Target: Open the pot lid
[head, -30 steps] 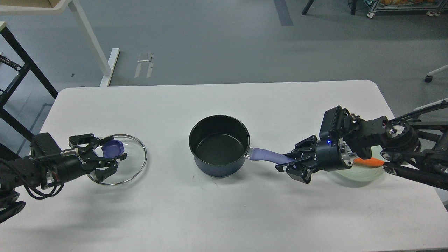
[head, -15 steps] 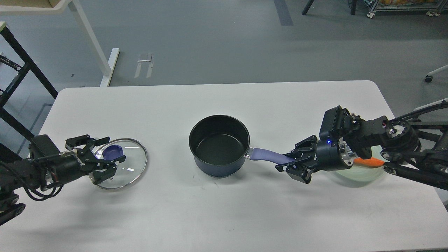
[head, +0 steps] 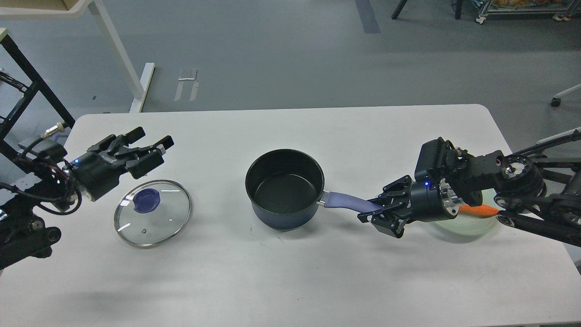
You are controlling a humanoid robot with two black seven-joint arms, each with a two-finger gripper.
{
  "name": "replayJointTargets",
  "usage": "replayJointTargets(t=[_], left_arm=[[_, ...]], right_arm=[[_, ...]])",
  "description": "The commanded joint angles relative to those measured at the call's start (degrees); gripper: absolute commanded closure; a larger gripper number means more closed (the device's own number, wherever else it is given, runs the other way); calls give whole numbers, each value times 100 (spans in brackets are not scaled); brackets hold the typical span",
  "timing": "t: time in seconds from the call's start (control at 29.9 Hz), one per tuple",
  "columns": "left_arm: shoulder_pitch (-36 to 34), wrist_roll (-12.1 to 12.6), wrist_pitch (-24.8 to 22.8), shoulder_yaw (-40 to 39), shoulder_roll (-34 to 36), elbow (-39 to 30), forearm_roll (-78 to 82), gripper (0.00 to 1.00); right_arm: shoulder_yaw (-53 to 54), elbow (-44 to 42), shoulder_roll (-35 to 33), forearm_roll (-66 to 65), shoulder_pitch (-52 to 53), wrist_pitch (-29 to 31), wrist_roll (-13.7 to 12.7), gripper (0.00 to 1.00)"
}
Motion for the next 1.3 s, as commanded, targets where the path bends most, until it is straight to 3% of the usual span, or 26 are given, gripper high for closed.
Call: replayJointTargets(t=[0.0, 0.1, 0.23, 0.37, 0.47, 0.54, 0.67, 0.77, 1.0, 1.27], left_arm=[[-256, -1, -787, -10, -105, 23, -2119, 1], [-344, -1, -833, -133, -403, 67, -3168, 1], [-318, -1, -1017, -747, -1053, 786, -3688, 1], [-256, -1, -1963, -1555, -1686, 1787, -4574, 1], [-265, 565, -2607, -1750, -1907, 2334, -5155, 1], [-265, 741, -2740, -1768, -1925, 2405, -5306, 1], [-265, 786, -2898, -1768, -1934, 2405, -5332, 1], [-256, 821, -3082, -1768, -1951, 2405, -5359, 1], [-248, 944, -3214, -1768, -1986, 2405, -5368, 1], [-160, 935, -3425, -1768, -2022, 2405, -5359, 1]], right_arm=[[-8, 0, 1, 0, 0, 1, 1, 65], [-8, 0, 1, 0, 0, 1, 1, 65], [-8, 0, 10, 0, 0, 10, 1, 65], [-8, 0, 1, 0, 0, 10, 1, 63], [-8, 0, -8, 0, 0, 10, 1, 59], [-8, 9, -34, 0, 0, 10, 1, 50], [0, 52, -96, 192, 9, 10, 1, 27], [18, 131, -201, 570, 87, 10, 1, 3], [255, 202, -754, 2369, 431, -43, 1, 1], [1097, 62, -940, 6454, -131, -490, 1, 1]])
